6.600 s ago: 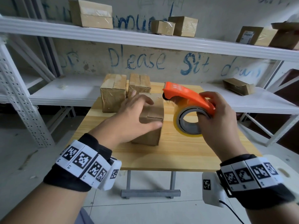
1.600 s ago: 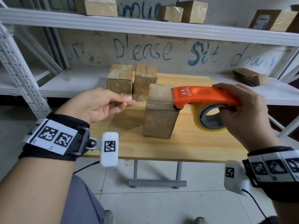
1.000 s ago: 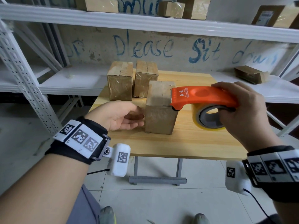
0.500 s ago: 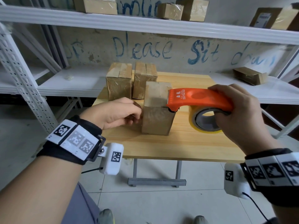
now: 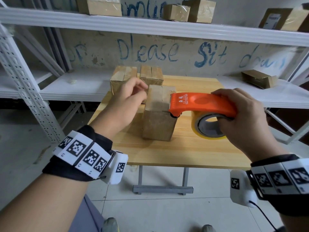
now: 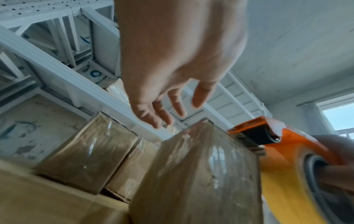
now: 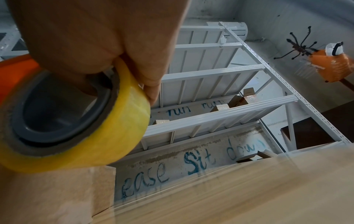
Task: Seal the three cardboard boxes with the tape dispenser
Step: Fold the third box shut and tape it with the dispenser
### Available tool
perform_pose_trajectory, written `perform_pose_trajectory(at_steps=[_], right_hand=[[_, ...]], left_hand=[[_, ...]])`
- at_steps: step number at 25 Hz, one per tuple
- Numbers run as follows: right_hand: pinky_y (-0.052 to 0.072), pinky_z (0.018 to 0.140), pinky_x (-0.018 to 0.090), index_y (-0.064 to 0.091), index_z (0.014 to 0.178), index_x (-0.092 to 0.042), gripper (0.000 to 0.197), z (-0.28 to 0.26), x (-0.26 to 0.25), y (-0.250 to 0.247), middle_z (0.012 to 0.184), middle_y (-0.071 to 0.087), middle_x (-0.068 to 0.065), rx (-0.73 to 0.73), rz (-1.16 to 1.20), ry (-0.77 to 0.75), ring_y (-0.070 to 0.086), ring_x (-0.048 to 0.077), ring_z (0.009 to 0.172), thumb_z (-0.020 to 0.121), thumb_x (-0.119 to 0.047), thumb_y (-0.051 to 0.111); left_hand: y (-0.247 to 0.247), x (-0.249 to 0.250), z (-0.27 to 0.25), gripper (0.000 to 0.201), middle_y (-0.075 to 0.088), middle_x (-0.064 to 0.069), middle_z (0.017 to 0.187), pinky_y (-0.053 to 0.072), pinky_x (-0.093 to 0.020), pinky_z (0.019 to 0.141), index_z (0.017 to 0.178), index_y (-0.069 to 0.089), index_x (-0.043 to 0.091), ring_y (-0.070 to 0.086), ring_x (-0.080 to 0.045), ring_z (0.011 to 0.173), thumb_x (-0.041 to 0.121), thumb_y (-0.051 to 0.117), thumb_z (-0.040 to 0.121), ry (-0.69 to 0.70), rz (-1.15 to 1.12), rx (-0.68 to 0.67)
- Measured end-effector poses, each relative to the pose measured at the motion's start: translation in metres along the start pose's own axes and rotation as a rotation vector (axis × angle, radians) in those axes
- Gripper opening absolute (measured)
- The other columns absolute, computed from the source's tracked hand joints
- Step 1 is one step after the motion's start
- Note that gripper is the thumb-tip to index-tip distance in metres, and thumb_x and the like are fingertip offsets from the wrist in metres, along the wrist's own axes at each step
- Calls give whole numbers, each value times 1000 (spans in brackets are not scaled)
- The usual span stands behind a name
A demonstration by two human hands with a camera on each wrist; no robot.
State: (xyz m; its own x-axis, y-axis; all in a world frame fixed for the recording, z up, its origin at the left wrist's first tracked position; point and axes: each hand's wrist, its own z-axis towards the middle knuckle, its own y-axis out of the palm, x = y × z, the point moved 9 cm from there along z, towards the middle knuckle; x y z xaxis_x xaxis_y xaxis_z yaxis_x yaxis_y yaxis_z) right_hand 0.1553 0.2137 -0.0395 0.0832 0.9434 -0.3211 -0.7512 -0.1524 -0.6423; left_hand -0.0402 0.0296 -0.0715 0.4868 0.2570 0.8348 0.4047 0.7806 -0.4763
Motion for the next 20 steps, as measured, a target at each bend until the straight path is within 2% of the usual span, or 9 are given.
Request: perform_pose_trajectory(at_steps=[1,3,4,6,9,11,13,16,20], right_hand=[[31,80,-3,65,116,-6,62,0,-1,1,102,58,-1,1,-4,1,47,1,89,59,18,63],[31,80,-3,64,115,-7,62,1,-1,4,101,58,-1,-10,-10,6,50,8,90,58,16,63],[30,78,-3,62,116,-9,63,1,-1,7,102,58,-2,-26,-14,20,50,11,89,58,15,63],[30,76,-4,59,122,-12,67,0,3,15,103,56,-1,-79,-34,49,48,13,88,60,14,63],[30,73,0,59,127,-14,72,-4,5,20,101,56,4,-138,-52,41,47,15,84,61,15,59],[32,70,10,61,126,-13,71,-4,7,19,99,58,9,-149,-56,23,49,19,83,60,17,58],[34,73,18,61,126,-13,72,-4,11,19,99,60,10,-160,-64,25,54,23,84,61,16,58],[35,74,20,61,129,-14,72,-5,12,21,99,61,12,-171,-76,18,57,27,85,63,14,60],[36,76,19,61,129,-12,72,-5,13,18,100,61,10,-152,-78,12,56,25,85,63,16,60]], left_hand=[[11,8,-2,29,56,-6,138,39,-48,112,120,59,34,52,-24,128,35,50,92,48,-66,-100],[39,6,-12,60,30,12,162,17,-41,123,144,47,39,21,-7,151,48,56,84,64,-34,-352],[46,3,-13,74,21,18,165,10,-36,125,152,38,38,9,2,152,54,61,84,85,49,-405],[49,-1,-9,96,15,23,165,6,-28,125,159,28,30,2,9,150,59,74,80,178,279,-400],[47,-2,1,94,19,23,164,11,-32,127,158,33,25,7,6,151,48,79,79,278,401,-344],[48,-4,4,91,21,21,164,12,-34,127,157,33,25,9,4,152,40,79,80,286,381,-350],[51,-5,3,91,21,20,164,12,-34,128,158,31,27,9,3,152,39,78,81,289,400,-368],[50,-4,2,90,21,21,163,11,-34,128,158,30,28,9,3,151,38,78,82,297,404,-370],[49,-3,2,90,21,20,164,9,-28,126,158,30,28,8,3,151,38,78,82,294,413,-366]])
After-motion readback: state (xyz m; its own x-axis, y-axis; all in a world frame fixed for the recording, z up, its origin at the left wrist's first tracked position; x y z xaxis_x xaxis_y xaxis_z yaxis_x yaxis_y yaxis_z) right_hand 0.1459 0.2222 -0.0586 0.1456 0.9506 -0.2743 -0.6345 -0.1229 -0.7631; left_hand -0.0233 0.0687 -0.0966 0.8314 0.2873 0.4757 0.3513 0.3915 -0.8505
